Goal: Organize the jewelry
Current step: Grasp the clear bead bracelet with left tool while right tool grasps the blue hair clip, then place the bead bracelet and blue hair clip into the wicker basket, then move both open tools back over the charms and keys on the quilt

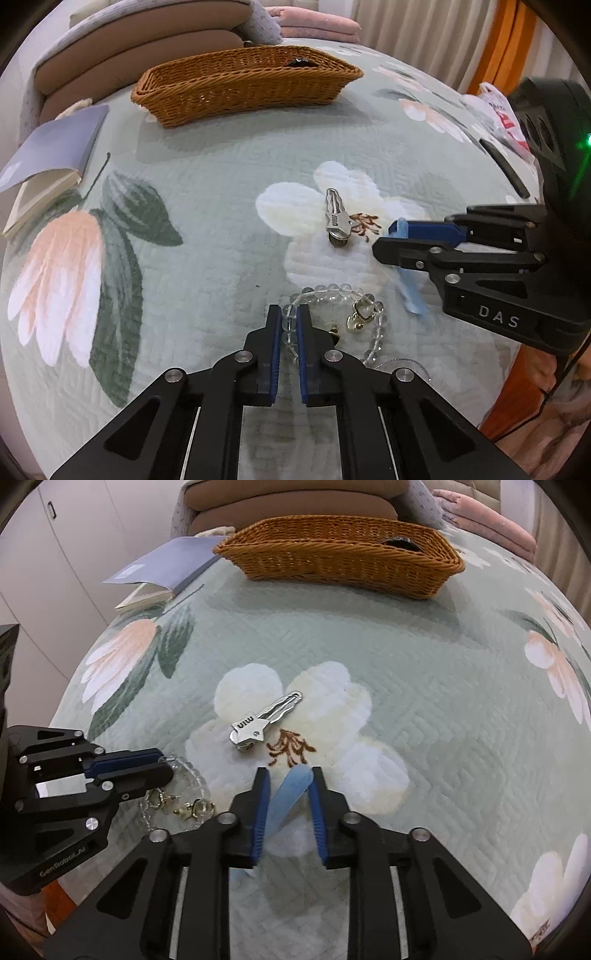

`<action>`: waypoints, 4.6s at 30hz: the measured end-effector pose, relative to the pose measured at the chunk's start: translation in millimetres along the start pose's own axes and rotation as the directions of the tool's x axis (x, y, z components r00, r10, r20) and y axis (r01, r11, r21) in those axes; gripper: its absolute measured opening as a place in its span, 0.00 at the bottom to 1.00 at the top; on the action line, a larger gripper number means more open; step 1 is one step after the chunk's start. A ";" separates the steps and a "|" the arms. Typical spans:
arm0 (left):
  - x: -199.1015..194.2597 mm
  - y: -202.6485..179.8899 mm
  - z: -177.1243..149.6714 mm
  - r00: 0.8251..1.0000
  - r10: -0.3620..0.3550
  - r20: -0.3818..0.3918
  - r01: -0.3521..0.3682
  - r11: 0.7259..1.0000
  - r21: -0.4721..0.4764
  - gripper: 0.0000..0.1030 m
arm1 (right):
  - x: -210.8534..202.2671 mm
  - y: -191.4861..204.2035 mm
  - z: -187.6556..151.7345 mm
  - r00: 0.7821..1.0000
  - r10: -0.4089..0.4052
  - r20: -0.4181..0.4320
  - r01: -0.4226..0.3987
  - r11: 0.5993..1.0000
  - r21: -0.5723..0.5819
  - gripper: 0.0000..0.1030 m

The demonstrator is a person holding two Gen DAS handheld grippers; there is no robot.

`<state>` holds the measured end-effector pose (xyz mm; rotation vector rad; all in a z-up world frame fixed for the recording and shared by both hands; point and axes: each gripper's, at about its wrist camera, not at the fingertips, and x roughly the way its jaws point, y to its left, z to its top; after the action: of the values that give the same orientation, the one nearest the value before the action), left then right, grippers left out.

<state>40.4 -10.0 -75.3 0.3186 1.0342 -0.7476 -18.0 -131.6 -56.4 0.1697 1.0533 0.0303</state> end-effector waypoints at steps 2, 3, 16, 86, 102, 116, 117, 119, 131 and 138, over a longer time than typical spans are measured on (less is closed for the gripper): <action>-2.9 3.1 0.0 0.999 -0.026 0.020 0.027 0.999 -0.022 0.07 | -2.3 -1.0 -0.7 1.000 0.029 0.007 -0.029 1.000 0.005 0.11; -4.9 4.9 0.1 0.998 -0.053 0.032 0.054 0.998 -0.036 0.07 | -5.6 -2.5 -2.2 0.999 0.031 0.011 -0.031 1.000 0.003 0.11; -47.3 4.0 24.8 0.963 -0.195 0.185 0.210 0.975 -0.067 0.07 | -53.3 -31.6 2.8 0.988 0.081 0.129 -0.087 0.995 0.041 0.11; -54.5 77.3 152.9 0.880 -0.062 0.471 0.183 0.959 -0.217 0.59 | -11.3 -87.1 227.1 0.962 0.149 0.229 -0.158 0.987 0.025 0.73; -104.8 11.0 10.4 0.935 -0.038 0.353 0.047 0.999 -0.018 0.73 | -93.3 -19.0 51.9 0.984 0.087 0.155 -0.051 0.973 -0.224 0.83; -75.3 -4.9 -67.2 0.973 -0.090 0.211 0.109 0.991 -0.080 0.73 | -67.8 17.4 -20.3 0.994 0.072 0.083 -0.045 0.956 -0.288 0.81; -71.2 -9.2 -69.2 0.977 -0.082 0.198 0.099 0.992 -0.079 0.72 | -62.5 17.5 -21.8 0.994 0.077 0.072 -0.053 0.955 -0.291 0.77; -61.8 -18.6 -71.9 0.982 -0.068 0.174 0.083 0.994 -0.075 0.61 | -50.2 21.1 -26.2 0.995 0.087 0.039 -0.071 0.948 -0.311 0.66; -32.5 -23.9 -64.9 0.994 -0.007 0.106 0.022 0.990 -0.141 0.21 | -5.0 38.2 -16.6 0.990 0.139 -0.026 -0.133 0.850 -0.509 0.60; -32.0 -23.2 -65.4 0.995 -0.006 0.102 0.022 0.987 -0.160 0.21 | 11.1 41.3 -6.1 0.978 0.200 -0.063 -0.197 0.781 -0.593 0.45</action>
<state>-28.2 23.6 -77.6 0.1329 0.9947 -0.6812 -15.5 -88.9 -62.5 -0.2988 0.9714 0.5538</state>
